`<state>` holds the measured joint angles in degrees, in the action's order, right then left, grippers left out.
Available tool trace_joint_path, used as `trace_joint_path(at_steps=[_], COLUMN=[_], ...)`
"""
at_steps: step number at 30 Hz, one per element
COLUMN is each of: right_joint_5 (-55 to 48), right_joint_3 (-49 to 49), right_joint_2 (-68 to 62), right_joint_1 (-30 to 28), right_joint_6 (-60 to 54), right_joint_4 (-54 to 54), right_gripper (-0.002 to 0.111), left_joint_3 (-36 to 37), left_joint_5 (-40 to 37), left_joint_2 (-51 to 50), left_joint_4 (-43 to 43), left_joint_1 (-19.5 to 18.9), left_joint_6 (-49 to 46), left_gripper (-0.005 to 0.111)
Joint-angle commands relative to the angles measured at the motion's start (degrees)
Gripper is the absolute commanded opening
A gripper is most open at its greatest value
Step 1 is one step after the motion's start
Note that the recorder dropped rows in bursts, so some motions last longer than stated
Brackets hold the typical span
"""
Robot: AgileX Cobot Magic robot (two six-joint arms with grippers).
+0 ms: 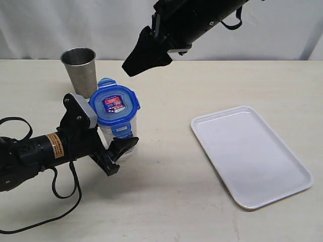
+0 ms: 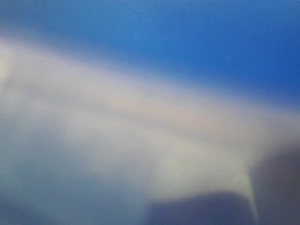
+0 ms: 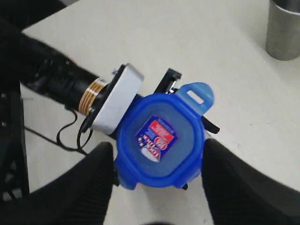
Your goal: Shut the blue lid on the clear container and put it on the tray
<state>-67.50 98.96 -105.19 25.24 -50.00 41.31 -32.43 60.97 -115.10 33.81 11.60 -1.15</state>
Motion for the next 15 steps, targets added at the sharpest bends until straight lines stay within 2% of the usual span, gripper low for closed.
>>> trace_joint_path(at_steps=[1, 6, 9, 11, 15], right_joint_5=[-1.5, 4.6, 10.8, 14.6, 16.2], right_joint_3=[0.0, -1.6, -7.5, -11.4, -15.6], right_joint_2=[2.4, 2.4, 2.4, 2.4, 2.4], right_joint_1=[9.4, 21.1, 27.5, 28.9, 28.9], right_joint_6=[-0.4, 4.5, 8.9, 13.1, 14.2], right_joint_4=[-18.5, -36.9, -50.2, -57.9, -58.7], right_gripper=[0.042, 0.042, 0.042, 0.042, 0.042], left_joint_3=[-0.4, -0.4, -0.4, -0.4, -0.4], left_joint_5=[1.9, 1.5, 1.7, 1.9, 2.3], left_joint_2=[0.7, 0.7, 0.7, 0.7, 0.7], left_joint_4=[-0.2, -0.2, -0.2, -0.2, -0.2], left_joint_1=[0.3, 0.3, 0.3, 0.3, 0.3], left_joint_6=[0.4, 0.4, 0.4, 0.4, 0.4], left_gripper=[0.000, 0.000, 0.000, 0.000, 0.000])
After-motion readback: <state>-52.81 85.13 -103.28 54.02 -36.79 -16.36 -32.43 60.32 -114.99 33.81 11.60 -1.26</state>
